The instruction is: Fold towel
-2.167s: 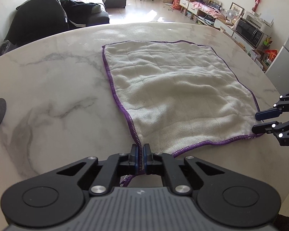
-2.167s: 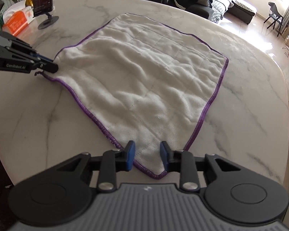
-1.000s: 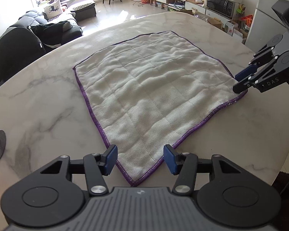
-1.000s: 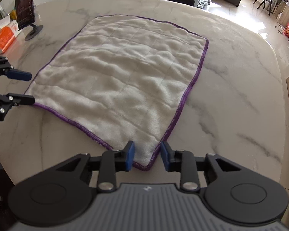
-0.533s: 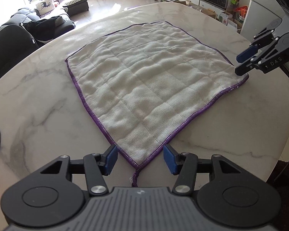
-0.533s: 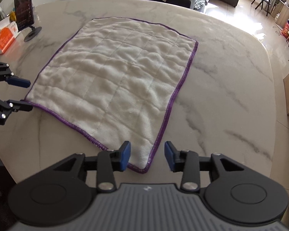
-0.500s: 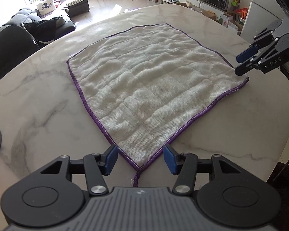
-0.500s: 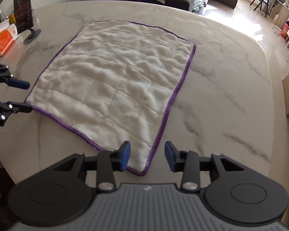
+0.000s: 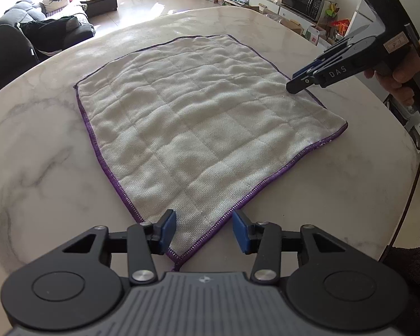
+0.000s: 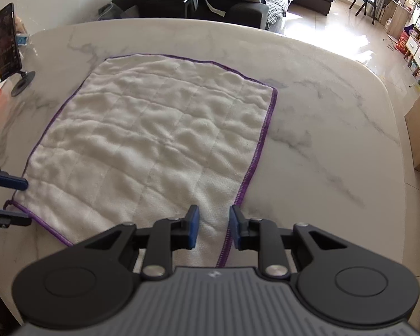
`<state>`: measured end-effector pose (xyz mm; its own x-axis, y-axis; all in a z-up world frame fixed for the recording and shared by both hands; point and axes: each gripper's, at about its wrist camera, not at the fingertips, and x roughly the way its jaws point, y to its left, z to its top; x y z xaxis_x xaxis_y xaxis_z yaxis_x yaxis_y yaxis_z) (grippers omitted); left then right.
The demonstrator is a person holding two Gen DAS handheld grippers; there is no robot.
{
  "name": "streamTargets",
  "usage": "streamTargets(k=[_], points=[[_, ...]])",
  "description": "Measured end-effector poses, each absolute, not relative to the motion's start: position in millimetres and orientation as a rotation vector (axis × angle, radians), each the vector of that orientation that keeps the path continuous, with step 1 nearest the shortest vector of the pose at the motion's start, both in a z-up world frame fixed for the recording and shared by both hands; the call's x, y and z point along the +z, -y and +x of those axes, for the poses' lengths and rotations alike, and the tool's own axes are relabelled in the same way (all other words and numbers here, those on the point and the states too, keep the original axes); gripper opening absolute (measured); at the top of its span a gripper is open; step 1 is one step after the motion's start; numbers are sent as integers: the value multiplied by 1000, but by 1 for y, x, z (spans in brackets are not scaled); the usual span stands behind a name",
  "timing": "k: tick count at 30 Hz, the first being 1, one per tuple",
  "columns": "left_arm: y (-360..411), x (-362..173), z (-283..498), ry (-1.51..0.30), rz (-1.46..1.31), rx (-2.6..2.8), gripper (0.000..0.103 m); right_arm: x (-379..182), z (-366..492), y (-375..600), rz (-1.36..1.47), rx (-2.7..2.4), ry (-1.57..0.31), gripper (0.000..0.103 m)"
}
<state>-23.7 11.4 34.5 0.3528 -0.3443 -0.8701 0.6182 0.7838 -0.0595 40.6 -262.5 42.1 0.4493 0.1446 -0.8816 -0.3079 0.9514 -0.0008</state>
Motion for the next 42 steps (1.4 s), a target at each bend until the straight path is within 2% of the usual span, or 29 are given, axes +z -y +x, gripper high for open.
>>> streamTargets(k=[1,3,7,8,9,11,23,29,42], points=[[-13,35,-23,-1039,299,-636,44,42,41,265,-164,284,-1069,25],[-16,35,-22,-1047,295,-643,43,42,42,268,-173,277,-1073,32],[-24,39,-11,-1074,249,-662,43,45,44,271,-184,274,-1075,34],[-27,42,-8,-1065,236,-660,45,47,46,272,-180,272,-1067,35],[-29,44,-4,-1055,225,-654,53,48,49,274,-172,270,-1059,35],[-34,49,7,-1031,206,-610,58,52,59,279,-140,259,-1049,37],[-40,43,98,-1072,141,-404,58,51,110,290,-86,224,-1055,46],[-33,41,133,-1085,135,-359,58,46,136,289,-99,216,-1074,47],[-25,38,173,-1095,127,-330,58,42,170,297,-61,219,-1100,51]])
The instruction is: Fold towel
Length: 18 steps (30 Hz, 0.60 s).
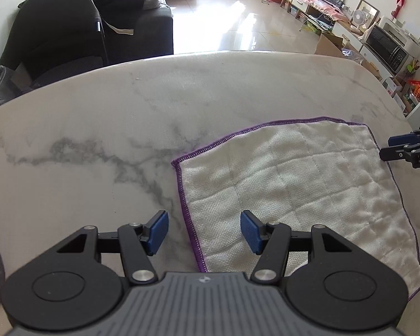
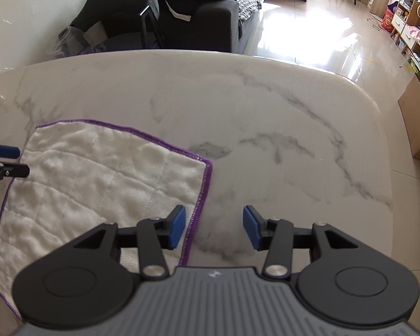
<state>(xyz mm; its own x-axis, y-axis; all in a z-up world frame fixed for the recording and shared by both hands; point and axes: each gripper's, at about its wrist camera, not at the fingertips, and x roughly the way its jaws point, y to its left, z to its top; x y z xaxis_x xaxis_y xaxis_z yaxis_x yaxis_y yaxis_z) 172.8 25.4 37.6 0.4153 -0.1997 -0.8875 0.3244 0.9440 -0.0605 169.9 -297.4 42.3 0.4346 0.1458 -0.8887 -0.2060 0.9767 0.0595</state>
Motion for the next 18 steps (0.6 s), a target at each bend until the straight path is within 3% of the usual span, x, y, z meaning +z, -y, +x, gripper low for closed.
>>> streamTargets(k=[13,18], points=[[-34,41,214,-1127,29,-322,57,45,199,297,-24,220,-1117,54],[-26,42,219,-1134,37,-343,47,46,205,292,-25,225,-1123,54]])
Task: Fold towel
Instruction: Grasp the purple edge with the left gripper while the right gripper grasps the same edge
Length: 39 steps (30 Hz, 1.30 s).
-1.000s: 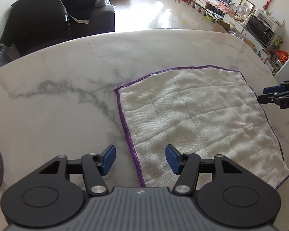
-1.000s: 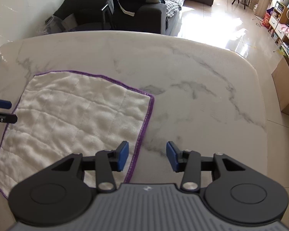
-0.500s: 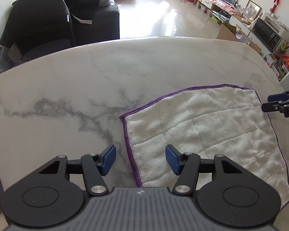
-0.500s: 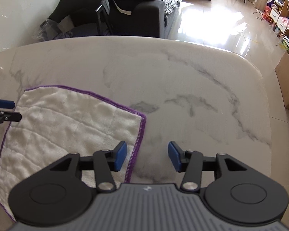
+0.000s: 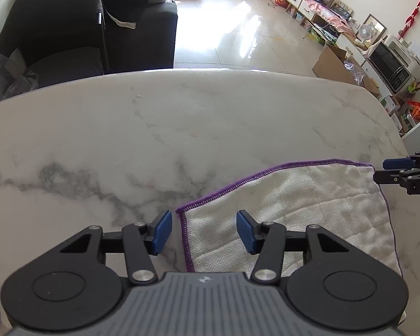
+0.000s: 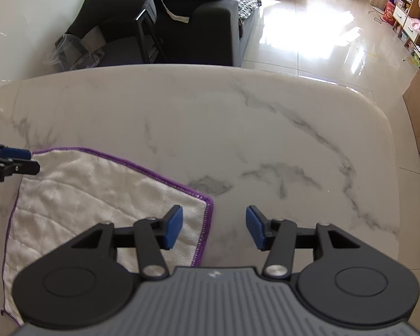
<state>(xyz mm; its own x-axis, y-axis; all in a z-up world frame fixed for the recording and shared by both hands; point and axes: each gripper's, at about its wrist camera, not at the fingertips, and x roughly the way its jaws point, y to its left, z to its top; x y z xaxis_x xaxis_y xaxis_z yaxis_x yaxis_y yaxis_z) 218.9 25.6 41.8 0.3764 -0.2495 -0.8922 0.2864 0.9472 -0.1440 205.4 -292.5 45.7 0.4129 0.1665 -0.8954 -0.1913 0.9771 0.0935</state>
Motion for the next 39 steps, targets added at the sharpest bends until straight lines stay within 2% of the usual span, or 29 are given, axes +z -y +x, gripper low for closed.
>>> streamTargets(k=[4,7,8,10,11,12,14,19,23,26,27,29,37,39], points=[[-21,42,219,-1133,71,-339,43,43,210,288,-25,232,-1135,53],[-21,42,219,-1131,78,-329,36,43,214,284,-31,227,-1131,51],[-22,42,219,-1130,78,-322,30,43,214,283,-33,228,-1130,51],[-24,43,219,-1127,80,-301,20,44,215,279,-44,227,-1126,35],[-25,43,220,-1125,82,-293,13,44,216,277,-47,228,-1125,17],[-25,42,220,-1123,86,-287,8,44,216,277,-39,231,-1130,11],[-26,42,218,-1115,82,-287,4,44,216,276,-17,243,-1134,9],[-27,46,209,-1082,67,-291,3,51,208,276,-10,242,-1097,2],[-28,54,202,-1054,45,-304,3,62,201,279,-3,249,-1076,2],[-27,62,196,-1033,38,-321,3,66,199,281,5,231,-1078,12],[-27,64,194,-1027,38,-324,3,66,199,282,4,223,-1080,25],[-26,67,191,-1017,43,-327,3,65,200,283,-5,209,-1082,41],[-23,63,193,-1027,58,-307,3,50,208,269,-42,199,-1112,43],[-23,60,194,-1036,54,-301,3,44,207,261,-86,204,-1123,39]])
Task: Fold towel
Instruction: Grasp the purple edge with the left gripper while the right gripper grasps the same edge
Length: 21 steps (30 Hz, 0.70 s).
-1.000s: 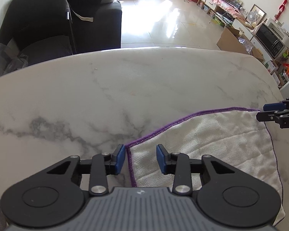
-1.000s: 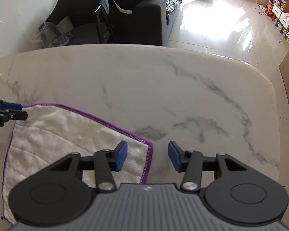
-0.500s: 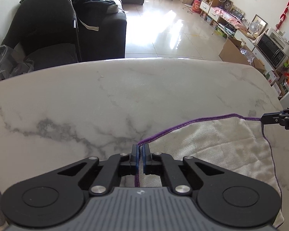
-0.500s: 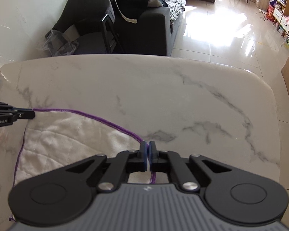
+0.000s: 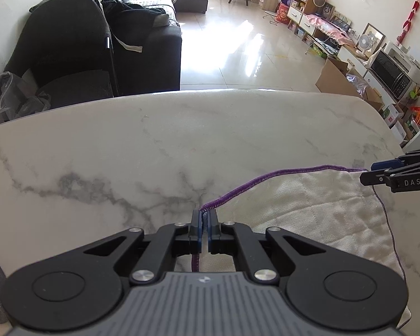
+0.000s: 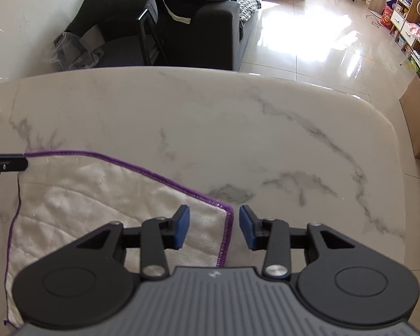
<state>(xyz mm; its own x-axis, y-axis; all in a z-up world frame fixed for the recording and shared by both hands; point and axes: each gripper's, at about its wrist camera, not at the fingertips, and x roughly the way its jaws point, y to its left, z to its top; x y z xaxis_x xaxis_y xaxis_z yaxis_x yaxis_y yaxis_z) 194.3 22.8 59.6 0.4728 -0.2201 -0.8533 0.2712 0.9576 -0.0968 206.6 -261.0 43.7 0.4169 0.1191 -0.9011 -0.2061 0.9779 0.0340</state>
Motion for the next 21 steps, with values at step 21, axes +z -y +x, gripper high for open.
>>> streamTargets(k=[21], points=[[-36,69,161,-989,6,-321,3,78,149,252,-127,274,-972,7]])
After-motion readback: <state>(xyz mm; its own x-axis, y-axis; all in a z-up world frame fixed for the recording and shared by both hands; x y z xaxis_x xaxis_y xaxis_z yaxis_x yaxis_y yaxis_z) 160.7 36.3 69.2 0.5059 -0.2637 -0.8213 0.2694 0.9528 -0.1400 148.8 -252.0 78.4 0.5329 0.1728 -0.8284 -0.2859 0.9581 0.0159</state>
